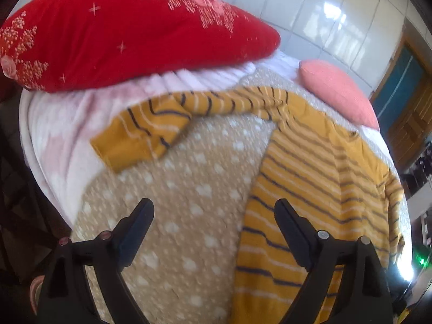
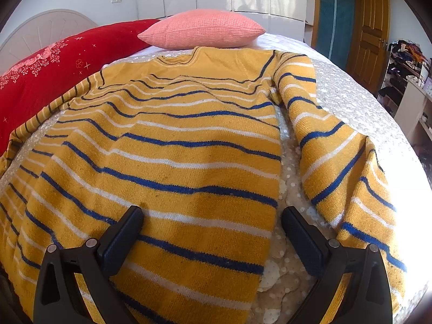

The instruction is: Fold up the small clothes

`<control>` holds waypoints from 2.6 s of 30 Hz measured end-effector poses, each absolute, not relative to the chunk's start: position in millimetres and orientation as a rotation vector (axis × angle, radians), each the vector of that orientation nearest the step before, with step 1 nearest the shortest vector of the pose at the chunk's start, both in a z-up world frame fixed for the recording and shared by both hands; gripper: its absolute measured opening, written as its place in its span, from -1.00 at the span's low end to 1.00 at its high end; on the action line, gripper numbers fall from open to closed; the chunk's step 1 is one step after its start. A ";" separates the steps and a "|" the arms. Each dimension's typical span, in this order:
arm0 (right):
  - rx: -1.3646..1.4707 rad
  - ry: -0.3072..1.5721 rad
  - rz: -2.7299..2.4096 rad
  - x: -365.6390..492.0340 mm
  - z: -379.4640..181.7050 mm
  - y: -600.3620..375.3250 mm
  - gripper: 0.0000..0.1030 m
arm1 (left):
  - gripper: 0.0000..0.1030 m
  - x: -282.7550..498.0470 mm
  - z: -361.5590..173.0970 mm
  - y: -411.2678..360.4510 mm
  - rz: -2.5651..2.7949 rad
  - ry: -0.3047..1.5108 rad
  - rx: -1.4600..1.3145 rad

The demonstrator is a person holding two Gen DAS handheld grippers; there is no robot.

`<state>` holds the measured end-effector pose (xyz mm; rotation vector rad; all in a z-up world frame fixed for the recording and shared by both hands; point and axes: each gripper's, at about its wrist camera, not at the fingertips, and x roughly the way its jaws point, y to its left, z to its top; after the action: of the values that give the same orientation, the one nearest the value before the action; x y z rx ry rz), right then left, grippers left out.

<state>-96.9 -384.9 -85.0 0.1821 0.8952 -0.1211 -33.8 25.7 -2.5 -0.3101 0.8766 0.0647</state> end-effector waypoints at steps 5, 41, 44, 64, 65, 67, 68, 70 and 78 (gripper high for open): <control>0.193 0.940 -0.122 -92.0 -83.9 -384.9 1.00 | 0.75 -45.5 -17.6 13.9 -0.005 0.920 -0.288; 0.177 0.878 -0.174 -95.1 -83.5 -380.7 1.00 | 1.00 -48.5 -52.0 -19.6 -0.021 0.883 -0.088; 0.179 0.883 -0.169 -95.5 -83.7 -380.9 1.00 | 1.00 -48.7 -50.9 -18.0 -0.040 0.890 -0.089; 0.194 0.796 -0.167 -108.2 -84.1 -379.4 1.00 | 1.00 -41.8 -55.2 -29.1 0.046 0.887 -0.016; 0.185 0.798 -0.172 -107.4 -83.8 -378.2 1.00 | 1.00 -42.6 -55.6 -29.3 0.045 0.879 -0.013; 0.185 0.799 -0.173 -107.2 -83.9 -377.9 1.00 | 1.00 -42.7 -56.2 -30.0 0.053 0.870 -0.011; 0.187 0.799 -0.172 -106.6 -83.7 -377.1 1.00 | 1.00 -42.5 -56.2 -30.4 0.058 0.870 -0.014; 0.186 0.800 -0.172 -106.0 -83.8 -377.0 1.00 | 1.00 -41.3 -55.8 -30.7 0.067 0.873 -0.021; 0.188 0.800 -0.171 -105.8 -84.2 -377.7 1.00 | 1.00 -38.2 -55.2 -30.0 0.073 0.870 -0.017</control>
<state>-105.8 -377.7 -84.2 0.1876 0.8001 -0.1710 -38.2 -30.0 -55.2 -0.0168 0.8702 0.0734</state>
